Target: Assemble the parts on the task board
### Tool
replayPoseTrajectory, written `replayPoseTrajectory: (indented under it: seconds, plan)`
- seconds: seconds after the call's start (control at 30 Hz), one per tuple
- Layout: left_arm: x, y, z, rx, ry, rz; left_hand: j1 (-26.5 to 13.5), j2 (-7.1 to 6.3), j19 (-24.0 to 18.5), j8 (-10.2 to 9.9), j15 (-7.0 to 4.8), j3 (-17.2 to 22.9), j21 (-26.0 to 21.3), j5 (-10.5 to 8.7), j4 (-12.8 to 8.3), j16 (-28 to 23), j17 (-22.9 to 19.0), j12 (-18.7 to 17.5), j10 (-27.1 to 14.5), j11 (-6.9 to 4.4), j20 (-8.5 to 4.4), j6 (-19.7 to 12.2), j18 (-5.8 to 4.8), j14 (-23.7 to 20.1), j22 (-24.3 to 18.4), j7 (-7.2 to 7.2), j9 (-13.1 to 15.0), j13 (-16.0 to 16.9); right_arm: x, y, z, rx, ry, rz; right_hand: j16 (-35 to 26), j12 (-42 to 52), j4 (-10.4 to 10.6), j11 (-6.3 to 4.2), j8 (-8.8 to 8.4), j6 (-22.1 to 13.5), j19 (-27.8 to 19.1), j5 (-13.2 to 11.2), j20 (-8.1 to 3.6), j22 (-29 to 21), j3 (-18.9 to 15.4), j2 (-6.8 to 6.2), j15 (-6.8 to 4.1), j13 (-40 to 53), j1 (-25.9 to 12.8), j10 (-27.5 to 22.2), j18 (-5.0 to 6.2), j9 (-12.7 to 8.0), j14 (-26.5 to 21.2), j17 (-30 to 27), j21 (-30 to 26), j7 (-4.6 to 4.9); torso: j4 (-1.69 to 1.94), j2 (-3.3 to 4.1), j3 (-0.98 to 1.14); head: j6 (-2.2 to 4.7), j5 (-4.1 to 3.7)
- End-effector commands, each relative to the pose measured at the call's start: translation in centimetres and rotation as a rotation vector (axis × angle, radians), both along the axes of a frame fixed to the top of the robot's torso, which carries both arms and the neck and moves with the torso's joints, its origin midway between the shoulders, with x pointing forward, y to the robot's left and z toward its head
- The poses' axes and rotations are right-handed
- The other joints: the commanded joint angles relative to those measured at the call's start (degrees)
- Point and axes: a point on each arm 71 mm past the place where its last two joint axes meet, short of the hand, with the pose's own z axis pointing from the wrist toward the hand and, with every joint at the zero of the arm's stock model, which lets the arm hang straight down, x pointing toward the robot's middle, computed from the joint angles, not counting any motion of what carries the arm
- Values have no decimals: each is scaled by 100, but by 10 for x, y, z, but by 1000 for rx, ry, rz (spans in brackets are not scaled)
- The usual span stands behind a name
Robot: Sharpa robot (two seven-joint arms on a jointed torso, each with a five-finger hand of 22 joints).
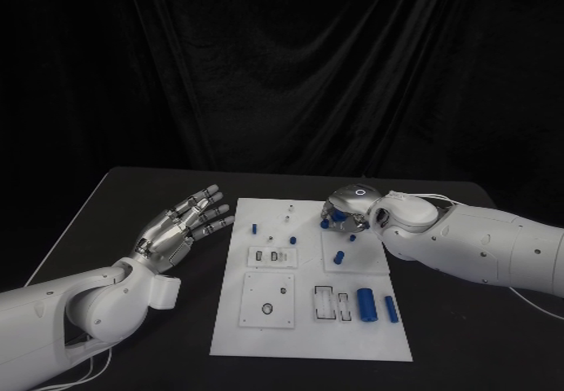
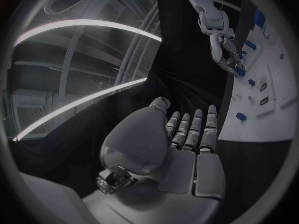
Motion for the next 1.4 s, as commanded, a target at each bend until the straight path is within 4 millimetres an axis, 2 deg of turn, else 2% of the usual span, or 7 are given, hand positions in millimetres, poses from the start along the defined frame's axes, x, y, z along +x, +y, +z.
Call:
replayPoseTrajectory:
  seconds: [0.03,0.33,0.5,0.6,1.1,1.23,1.4]
  plan:
    - [0,2,12,-80,-134,34,56,6,-38,-3,38,52,-12,6,1,-15,-12,-14,-1,29,1,19,-49,-28,-11,56,6,-2,0,1,-2,5,-17,18,26,-27,-17,-17,31,77,38,18,-8,103,54,38,-12,6,30,98,-43,30,25,82,80,-9,1,-5,2,-18,-3]
    - [1,0,11,-79,-128,26,53,5,-47,8,46,73,-14,2,-8,-11,-14,-17,-4,40,6,51,-53,-31,-12,82,11,-2,0,4,-7,10,-17,32,103,-50,-7,-83,11,101,145,-89,-78,315,116,24,-98,1,-12,331,-72,96,115,224,207,-16,-11,-10,3,-56,18]
    - [2,0,10,-76,-124,26,53,5,-47,8,47,78,-14,1,-10,-13,-15,-21,-6,41,7,50,-54,-34,-12,85,11,-3,-1,5,-10,11,-14,39,68,-139,46,-96,-157,-159,155,-189,-104,367,115,-69,-110,-8,-98,398,-84,77,114,202,214,11,-12,-13,3,-66,26]
    - [2,1,10,-74,-122,26,53,7,-50,7,52,91,-14,-2,-16,-19,-18,-27,-12,47,11,48,-56,-42,-12,94,11,-4,0,5,-10,10,-12,39,42,-204,90,-82,-278,-351,147,-253,-78,379,96,-137,-71,-5,-164,405,-89,55,106,186,196,74,-12,-14,1,-69,28]
    - [3,0,9,-68,-114,23,46,-3,-64,-4,75,149,-13,-23,-45,-72,-40,-53,-46,70,26,30,-64,-105,-13,124,9,-8,-1,7,-11,11,-11,49,-31,-305,134,-50,-378,-527,110,-303,-37,363,43,-205,-26,6,-243,358,-80,41,61,112,134,295,-14,-25,-1,-90,25]
    - [4,0,8,-67,-113,23,45,-5,-66,-3,78,154,-13,-25,-48,-74,-41,-55,-48,72,28,34,-65,-109,-14,129,9,-9,-1,9,-11,14,-13,54,-26,-320,158,-46,-307,-402,114,-327,-22,382,37,-153,-17,19,-263,365,-78,84,69,135,125,219,-16,-25,-2,-103,27]
    - [4,0,8,-65,-113,24,17,-25,-83,-48,96,216,-12,-29,-76,-77,-53,-81,-88,112,40,-70,-71,-135,-15,49,-4,-11,-2,10,-11,18,-15,59,-7,-318,117,-59,-48,91,143,-316,-27,444,67,-50,-29,38,-203,452,-81,264,96,188,131,78,-14,-24,0,-109,27]
